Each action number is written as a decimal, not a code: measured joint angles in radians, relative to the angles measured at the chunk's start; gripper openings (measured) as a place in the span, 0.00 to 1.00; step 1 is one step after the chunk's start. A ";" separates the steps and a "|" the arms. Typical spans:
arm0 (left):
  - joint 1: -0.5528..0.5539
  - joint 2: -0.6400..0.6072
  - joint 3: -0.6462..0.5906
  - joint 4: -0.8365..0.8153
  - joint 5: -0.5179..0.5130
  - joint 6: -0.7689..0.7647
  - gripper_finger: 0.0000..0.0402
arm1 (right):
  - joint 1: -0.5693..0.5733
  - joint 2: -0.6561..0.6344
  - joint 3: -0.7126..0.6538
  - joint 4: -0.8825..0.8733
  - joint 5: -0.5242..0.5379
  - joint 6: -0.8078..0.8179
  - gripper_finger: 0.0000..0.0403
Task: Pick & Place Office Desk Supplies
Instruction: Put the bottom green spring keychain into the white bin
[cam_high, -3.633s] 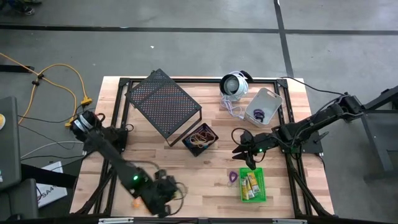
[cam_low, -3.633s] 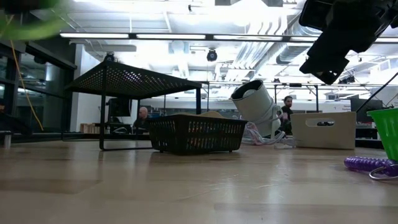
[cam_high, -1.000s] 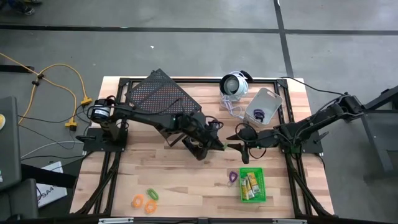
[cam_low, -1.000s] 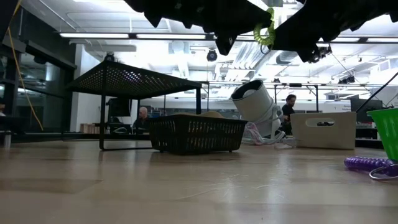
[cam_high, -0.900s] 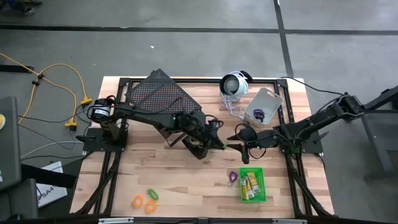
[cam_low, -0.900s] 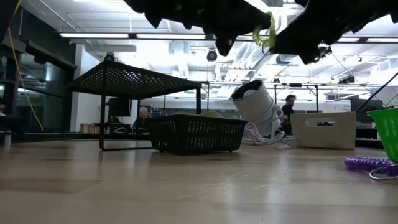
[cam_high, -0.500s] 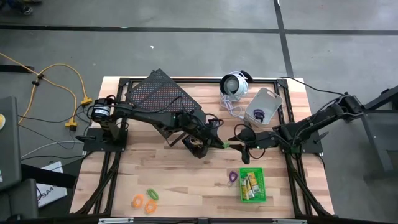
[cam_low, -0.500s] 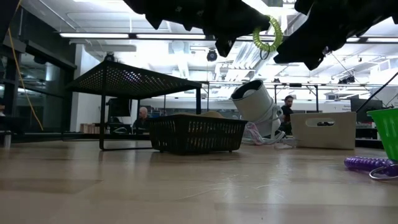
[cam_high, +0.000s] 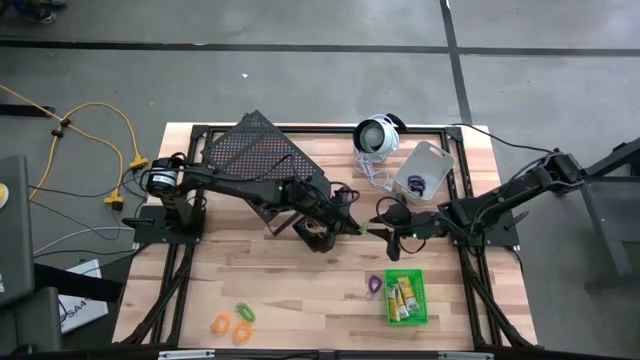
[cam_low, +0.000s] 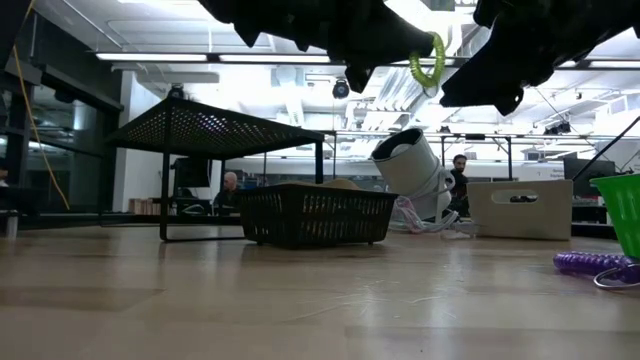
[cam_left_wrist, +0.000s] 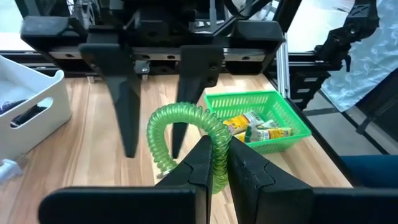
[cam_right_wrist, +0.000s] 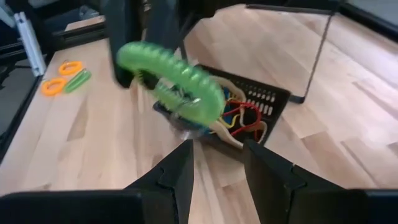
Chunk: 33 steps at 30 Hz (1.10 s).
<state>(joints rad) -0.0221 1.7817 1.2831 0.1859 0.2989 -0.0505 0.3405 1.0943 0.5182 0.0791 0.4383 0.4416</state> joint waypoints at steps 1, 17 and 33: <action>0.000 0.000 0.000 0.000 0.000 0.000 0.06 | 0.000 0.000 0.000 0.007 0.008 0.000 0.31; 0.000 0.000 0.000 -0.006 0.000 0.000 0.06 | 0.000 0.000 0.000 0.099 0.035 -0.080 0.31; -0.001 0.000 0.000 0.062 0.032 -0.009 0.06 | -0.002 0.000 0.000 0.253 0.061 -0.229 0.31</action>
<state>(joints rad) -0.0227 1.7813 1.2831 0.2480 0.3305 -0.0600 0.3383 1.0939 0.5186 0.3323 0.4989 0.2123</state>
